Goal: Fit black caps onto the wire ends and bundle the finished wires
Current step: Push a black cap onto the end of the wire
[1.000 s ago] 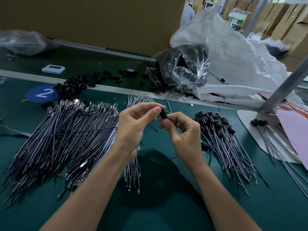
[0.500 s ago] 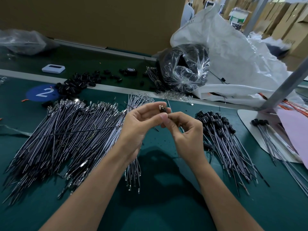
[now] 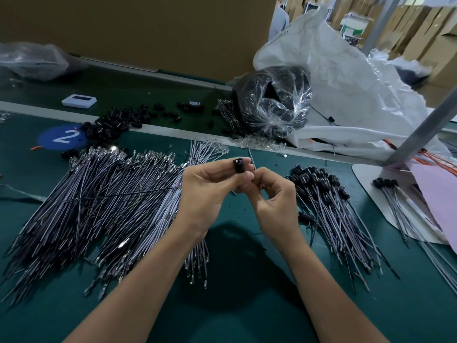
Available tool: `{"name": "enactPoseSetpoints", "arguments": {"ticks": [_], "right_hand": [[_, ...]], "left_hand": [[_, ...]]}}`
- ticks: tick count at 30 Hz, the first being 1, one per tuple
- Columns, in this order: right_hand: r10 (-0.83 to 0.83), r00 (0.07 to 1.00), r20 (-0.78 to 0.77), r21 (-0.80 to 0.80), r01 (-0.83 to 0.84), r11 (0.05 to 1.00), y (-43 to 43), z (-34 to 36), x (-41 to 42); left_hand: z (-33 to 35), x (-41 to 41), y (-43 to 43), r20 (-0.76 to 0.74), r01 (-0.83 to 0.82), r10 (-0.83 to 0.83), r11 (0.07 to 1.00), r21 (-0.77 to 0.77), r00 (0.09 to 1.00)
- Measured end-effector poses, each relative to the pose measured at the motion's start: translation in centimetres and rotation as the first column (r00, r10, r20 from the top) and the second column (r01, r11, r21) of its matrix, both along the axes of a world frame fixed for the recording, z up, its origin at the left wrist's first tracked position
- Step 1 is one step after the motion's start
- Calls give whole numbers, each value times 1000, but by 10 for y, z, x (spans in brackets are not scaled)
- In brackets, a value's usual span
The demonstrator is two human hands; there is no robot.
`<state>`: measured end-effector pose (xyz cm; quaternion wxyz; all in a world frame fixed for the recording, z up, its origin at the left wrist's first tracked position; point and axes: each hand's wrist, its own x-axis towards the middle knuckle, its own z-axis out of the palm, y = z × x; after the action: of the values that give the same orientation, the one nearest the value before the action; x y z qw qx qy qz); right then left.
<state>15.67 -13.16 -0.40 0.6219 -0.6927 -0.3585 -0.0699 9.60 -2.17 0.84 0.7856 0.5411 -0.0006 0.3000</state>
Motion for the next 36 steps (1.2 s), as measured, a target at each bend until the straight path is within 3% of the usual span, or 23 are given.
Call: {"name": "enactPoseSetpoints", "arguments": {"ticks": [9, 16, 21, 25, 28, 31, 33, 36], "right_hand": [[83, 996, -13, 40, -82, 996, 2, -2, -3], [53, 999, 12, 4, -53, 999, 3, -4, -5], [53, 999, -14, -44, -53, 998, 5, -6, -6], [78, 996, -47, -31, -80, 996, 0, 3, -9], [-64, 989, -135, -1, 64, 998, -6, 15, 0], [-348, 934, -75, -190, 329, 925, -13, 25, 36], [-417, 908, 25, -371, 396, 840, -13, 34, 67], [-457, 862, 219, -632, 482, 606, -9, 35, 115]], "left_hand": [[3, -5, -2, 63, -18, 19, 1000, -17, 998], [8, -5, 0, 58, -32, 35, 999, -39, 998], [6, -3, 2, -34, -57, 54, 991, -118, 998], [5, -2, 9, -89, 12, -37, 964, -266, 995], [3, 0, 15, -200, 33, -92, 960, -279, 976], [-1, 2, 12, -313, 88, -148, 976, -198, 938], [-4, 3, 11, -367, 123, -178, 978, -168, 913], [-10, 5, 10, -413, 137, -173, 984, -117, 894]]}}
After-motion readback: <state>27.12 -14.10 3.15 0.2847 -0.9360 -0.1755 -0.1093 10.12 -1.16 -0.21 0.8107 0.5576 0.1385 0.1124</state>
